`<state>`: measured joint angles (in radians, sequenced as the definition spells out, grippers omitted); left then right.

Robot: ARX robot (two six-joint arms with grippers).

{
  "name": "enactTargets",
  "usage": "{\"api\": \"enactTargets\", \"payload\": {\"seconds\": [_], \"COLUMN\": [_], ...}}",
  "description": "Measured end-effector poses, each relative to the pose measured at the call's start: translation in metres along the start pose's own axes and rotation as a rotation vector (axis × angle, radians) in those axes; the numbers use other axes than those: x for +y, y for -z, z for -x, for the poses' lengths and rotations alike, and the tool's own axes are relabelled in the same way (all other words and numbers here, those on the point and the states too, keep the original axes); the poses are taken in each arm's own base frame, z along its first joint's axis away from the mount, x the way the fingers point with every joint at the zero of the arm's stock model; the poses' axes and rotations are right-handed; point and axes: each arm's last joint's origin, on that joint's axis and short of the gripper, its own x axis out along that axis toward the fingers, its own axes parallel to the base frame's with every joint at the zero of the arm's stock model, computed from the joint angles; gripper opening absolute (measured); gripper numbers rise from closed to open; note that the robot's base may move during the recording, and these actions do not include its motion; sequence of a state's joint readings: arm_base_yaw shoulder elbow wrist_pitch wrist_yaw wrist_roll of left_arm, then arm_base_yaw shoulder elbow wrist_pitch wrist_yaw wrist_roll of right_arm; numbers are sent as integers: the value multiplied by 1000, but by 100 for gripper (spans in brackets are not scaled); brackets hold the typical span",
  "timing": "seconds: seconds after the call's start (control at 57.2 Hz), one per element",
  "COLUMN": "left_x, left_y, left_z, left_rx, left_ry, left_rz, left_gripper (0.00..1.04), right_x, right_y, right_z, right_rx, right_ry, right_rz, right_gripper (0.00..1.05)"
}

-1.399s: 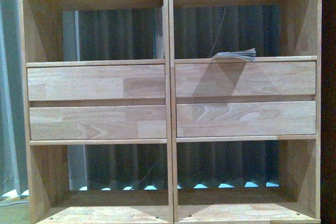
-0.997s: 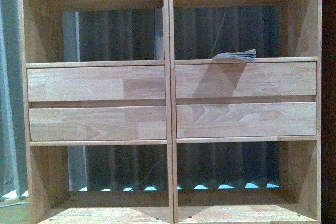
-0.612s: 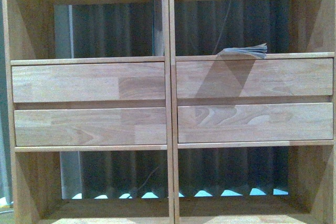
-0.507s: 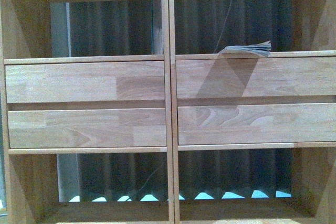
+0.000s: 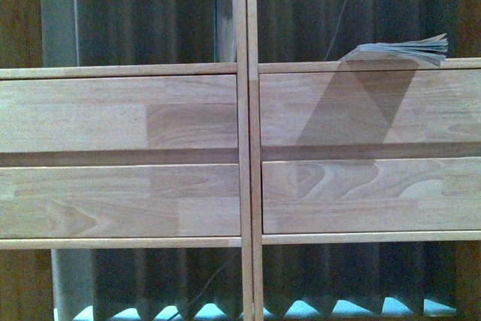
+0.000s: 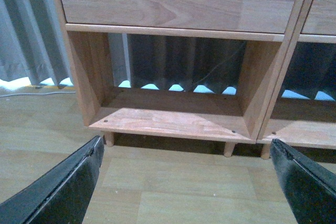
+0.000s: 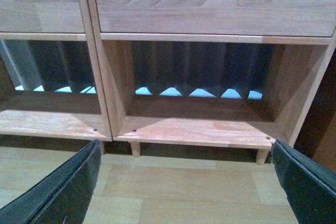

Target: Organize books on shelf

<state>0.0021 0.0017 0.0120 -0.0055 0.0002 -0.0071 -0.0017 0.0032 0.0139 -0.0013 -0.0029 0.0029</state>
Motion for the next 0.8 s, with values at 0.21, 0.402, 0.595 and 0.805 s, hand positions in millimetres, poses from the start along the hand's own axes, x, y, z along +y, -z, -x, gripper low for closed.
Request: {"api": "enactTargets", "payload": {"seconds": [0.21,0.402,0.595,0.805], "left_x": [0,0,0,0], "left_y": [0,0,0,0], "left_z": [0,0,0,0], "left_rx": [0,0,0,0], "left_ry": [0,0,0,0], "left_rz": [0,0,0,0], "left_gripper": [97,97,97,97], "right_x": [0,0,0,0], "right_y": [0,0,0,0], "right_z": [0,0,0,0], "right_rx": [0,0,0,0], "right_ry": [0,0,0,0], "right_rz": [0,0,0,0], "right_gripper": [98,98,98,98]}}
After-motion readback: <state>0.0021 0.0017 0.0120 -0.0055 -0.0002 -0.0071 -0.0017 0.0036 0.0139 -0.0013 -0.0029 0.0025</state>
